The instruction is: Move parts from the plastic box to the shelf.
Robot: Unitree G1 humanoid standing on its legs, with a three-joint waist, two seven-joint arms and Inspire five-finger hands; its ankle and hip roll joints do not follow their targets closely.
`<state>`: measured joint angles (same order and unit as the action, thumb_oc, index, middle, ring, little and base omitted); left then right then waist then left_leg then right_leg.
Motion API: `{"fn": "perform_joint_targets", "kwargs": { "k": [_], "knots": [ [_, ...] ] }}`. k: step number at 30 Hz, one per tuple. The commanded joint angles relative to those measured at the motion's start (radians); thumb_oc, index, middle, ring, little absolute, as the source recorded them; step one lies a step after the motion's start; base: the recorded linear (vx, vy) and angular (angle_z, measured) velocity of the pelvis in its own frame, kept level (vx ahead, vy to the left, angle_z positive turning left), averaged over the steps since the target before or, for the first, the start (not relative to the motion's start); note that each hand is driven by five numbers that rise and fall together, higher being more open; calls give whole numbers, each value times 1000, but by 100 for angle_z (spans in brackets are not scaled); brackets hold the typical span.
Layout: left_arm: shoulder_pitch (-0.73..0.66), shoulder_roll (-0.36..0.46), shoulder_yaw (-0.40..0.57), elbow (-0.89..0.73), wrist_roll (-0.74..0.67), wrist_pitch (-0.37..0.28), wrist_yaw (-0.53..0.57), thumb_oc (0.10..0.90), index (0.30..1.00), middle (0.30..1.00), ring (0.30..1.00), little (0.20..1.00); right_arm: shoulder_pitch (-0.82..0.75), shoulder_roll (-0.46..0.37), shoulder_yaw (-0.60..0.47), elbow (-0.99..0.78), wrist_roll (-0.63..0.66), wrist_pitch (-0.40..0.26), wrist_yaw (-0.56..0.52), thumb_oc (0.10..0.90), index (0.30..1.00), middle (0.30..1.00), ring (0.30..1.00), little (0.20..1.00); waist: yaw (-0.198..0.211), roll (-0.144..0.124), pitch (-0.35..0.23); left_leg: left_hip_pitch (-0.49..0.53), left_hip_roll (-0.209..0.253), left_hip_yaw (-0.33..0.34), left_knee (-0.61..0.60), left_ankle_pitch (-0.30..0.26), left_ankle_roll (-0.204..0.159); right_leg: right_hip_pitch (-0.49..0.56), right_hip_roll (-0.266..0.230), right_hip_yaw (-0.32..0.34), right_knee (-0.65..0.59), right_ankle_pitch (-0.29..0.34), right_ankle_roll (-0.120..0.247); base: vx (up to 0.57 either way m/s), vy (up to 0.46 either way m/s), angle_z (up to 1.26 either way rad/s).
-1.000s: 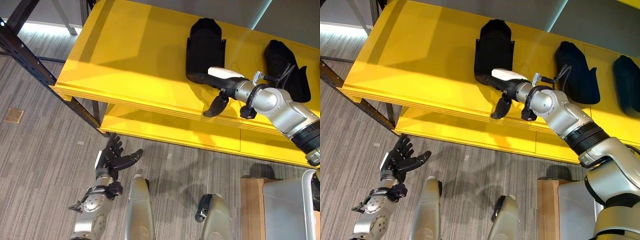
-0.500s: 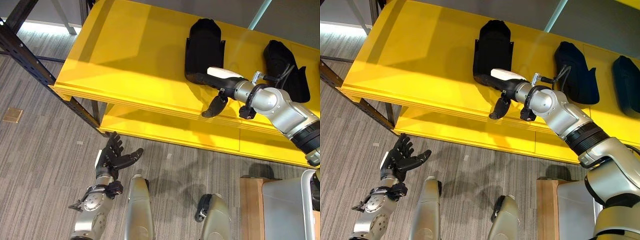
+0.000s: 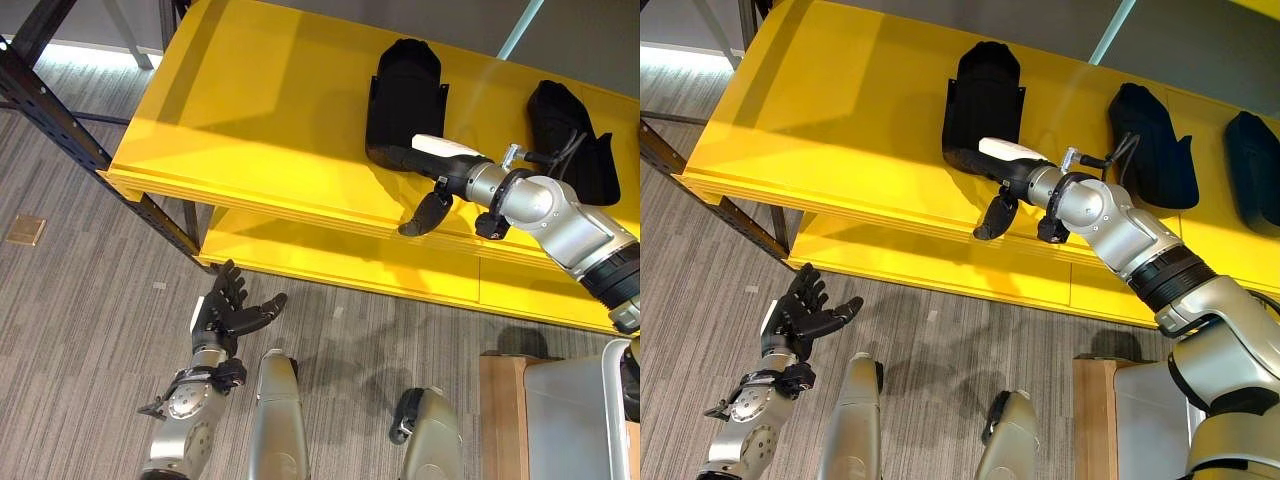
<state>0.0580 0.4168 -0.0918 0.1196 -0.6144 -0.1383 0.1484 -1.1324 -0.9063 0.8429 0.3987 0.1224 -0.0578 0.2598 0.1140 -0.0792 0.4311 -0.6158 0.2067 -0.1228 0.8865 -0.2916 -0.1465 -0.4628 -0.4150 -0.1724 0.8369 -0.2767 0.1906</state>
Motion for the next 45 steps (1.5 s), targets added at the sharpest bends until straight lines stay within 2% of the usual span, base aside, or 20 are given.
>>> {"fn": "perform_joint_targets", "kwargs": {
  "k": [1, 8, 21, 35, 37, 40, 41, 42, 45],
  "knots": [
    [-40, 43, 24, -70, 28, -82, -8, 900, 1000, 1000, 1000, 1000, -20, 16, -104, -21, 49, -35, -34, 900, 1000, 1000, 1000, 1000, 12, 8, -32, 97, 80, -53, 0, -77, 4, -10, -1, 40, -27, 72, -15, 0, 0, 0],
    [-42, 46, 31, -67, 27, -85, -11, 900, 1000, 1000, 1000, 1000, -70, -35, -86, -35, 40, -38, -36, 900, 1000, 1000, 1000, 1000, 8, 7, -36, 86, 79, -55, 12, -81, 2, -21, 0, 44, -18, 69, -15, 0, 0, 0],
    [-13, 48, 58, -64, 17, -84, -29, 900, 1000, 1000, 1000, 1000, -160, -261, -30, -124, 27, -57, -24, 900, 1000, 1000, 1000, 1000, -13, -9, -64, 86, 87, -55, 8, -84, -5, -18, 5, 39, -22, 69, -10, 0, 0, 0],
    [-8, 55, 68, -69, 15, -86, -37, 900, 1000, 1000, 1000, 1000, -169, -317, -62, -227, 63, -84, -32, 900, 1000, 1000, 1000, 1000, -26, -15, -84, 84, 91, -54, -2, -77, -7, -22, 8, 38, -30, 71, -9, 0, 0, 0],
    [-3, 52, 69, -71, 15, -86, -38, 900, 1000, 1000, 1000, 1000, -145, -321, -92, -250, 77, -92, -41, 900, 1000, 1000, 1000, 1000, -27, -16, -87, 84, 91, -54, -2, -76, -5, -19, 8, 35, -32, 74, -9, 0, 0, 0],
    [3, 47, 78, -74, 15, -87, -34, 900, 1000, 1000, 1000, 1000, -61, -326, -185, -304, 98, -113, -67, 900, 1000, 1000, 1000, 1000, -34, -15, -88, 85, 90, -53, -10, -71, -3, -11, 10, 33, -47, 82, -8, 0, 0, 0],
    [10, 46, 84, -75, 18, -87, -31, 900, 1000, 1000, 1000, 1000, 2, -334, -250, -346, 107, -121, -72, 900, 1000, 1000, 1000, 1000, -37, -18, -91, 85, 90, -53, -15, -69, -2, -8, 10, 32, -55, 87, -7, 0, 0, 0],
    [10, 46, 84, -75, 18, -87, -31, 900, 1000, 1000, 1000, 1000, 2, -334, -250, -346, 107, -121, -72, 900, 1000, 1000, 1000, 1000, -37, -18, -91, 85, 90, -53, -15, -69, -2, -8, 10, 32, -55, 87, -7, 0, 0, 0],
    [17, 35, 94, -78, 25, -89, -26, 900, 1000, 1000, 1000, 1000, 110, -341, -353, -385, 102, -139, -97, 900, 1000, 1000, 1000, 1000, -46, -16, -91, 86, 92, -54, -20, -67, 0, -4, 11, 32, -64, 92, -6, 0, 0, 0]
  ]
}}
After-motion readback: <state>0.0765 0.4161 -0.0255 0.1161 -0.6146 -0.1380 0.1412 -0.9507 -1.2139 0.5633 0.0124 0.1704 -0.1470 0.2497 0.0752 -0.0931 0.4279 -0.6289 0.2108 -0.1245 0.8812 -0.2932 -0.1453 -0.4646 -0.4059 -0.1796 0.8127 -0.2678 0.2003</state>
